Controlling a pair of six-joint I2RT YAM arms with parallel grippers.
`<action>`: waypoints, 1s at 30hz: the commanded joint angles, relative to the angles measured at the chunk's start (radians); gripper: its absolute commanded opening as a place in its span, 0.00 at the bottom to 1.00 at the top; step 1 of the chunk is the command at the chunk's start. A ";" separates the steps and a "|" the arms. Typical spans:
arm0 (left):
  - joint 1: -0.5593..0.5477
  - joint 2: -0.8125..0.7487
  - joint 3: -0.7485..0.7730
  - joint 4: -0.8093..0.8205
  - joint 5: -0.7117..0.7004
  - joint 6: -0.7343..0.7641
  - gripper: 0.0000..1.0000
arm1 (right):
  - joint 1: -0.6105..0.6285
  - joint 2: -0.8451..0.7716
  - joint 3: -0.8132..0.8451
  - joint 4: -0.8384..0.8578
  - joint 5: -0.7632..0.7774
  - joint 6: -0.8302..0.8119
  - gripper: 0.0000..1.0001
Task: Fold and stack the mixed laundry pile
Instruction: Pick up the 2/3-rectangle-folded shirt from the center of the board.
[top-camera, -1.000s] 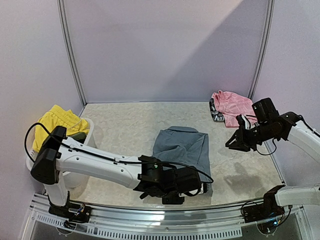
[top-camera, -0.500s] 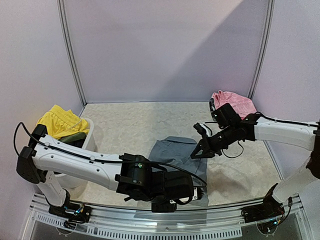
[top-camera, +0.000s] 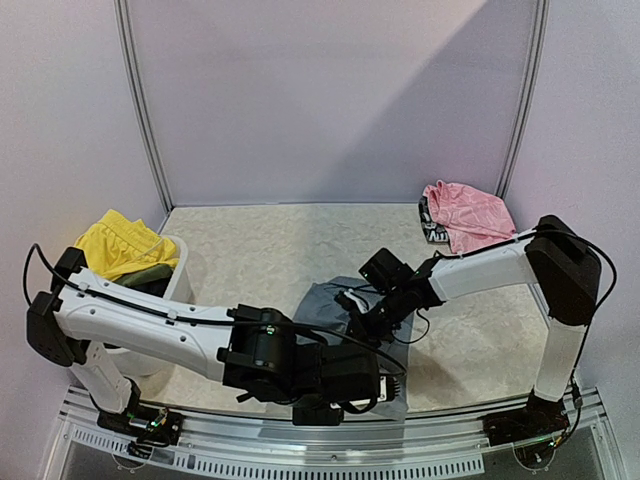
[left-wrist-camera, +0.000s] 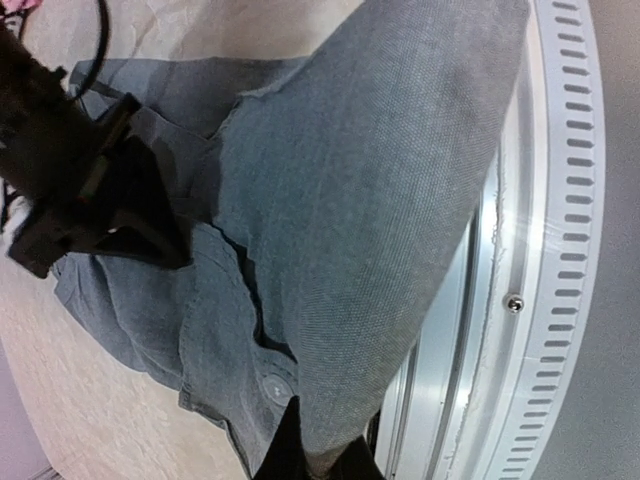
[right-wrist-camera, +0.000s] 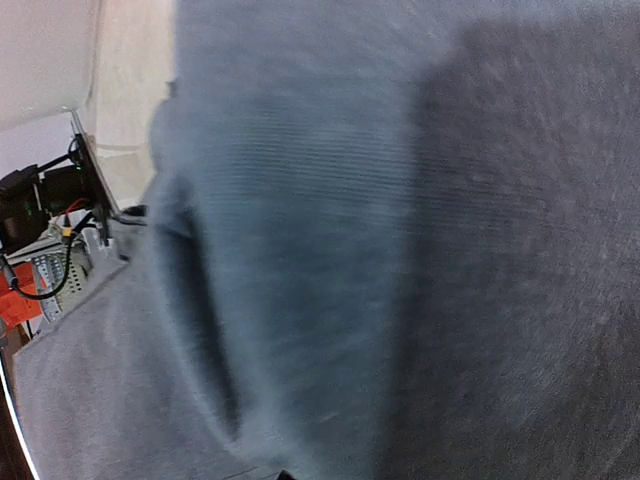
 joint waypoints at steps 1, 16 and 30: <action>-0.017 -0.041 0.060 -0.045 -0.035 0.020 0.00 | 0.007 0.070 -0.051 0.059 0.023 0.029 0.00; -0.015 -0.023 0.173 -0.132 -0.067 0.140 0.00 | 0.007 -0.052 0.062 -0.144 0.030 -0.057 0.00; 0.044 0.023 0.257 -0.171 -0.075 0.298 0.00 | 0.063 -0.163 -0.154 -0.040 -0.077 -0.031 0.00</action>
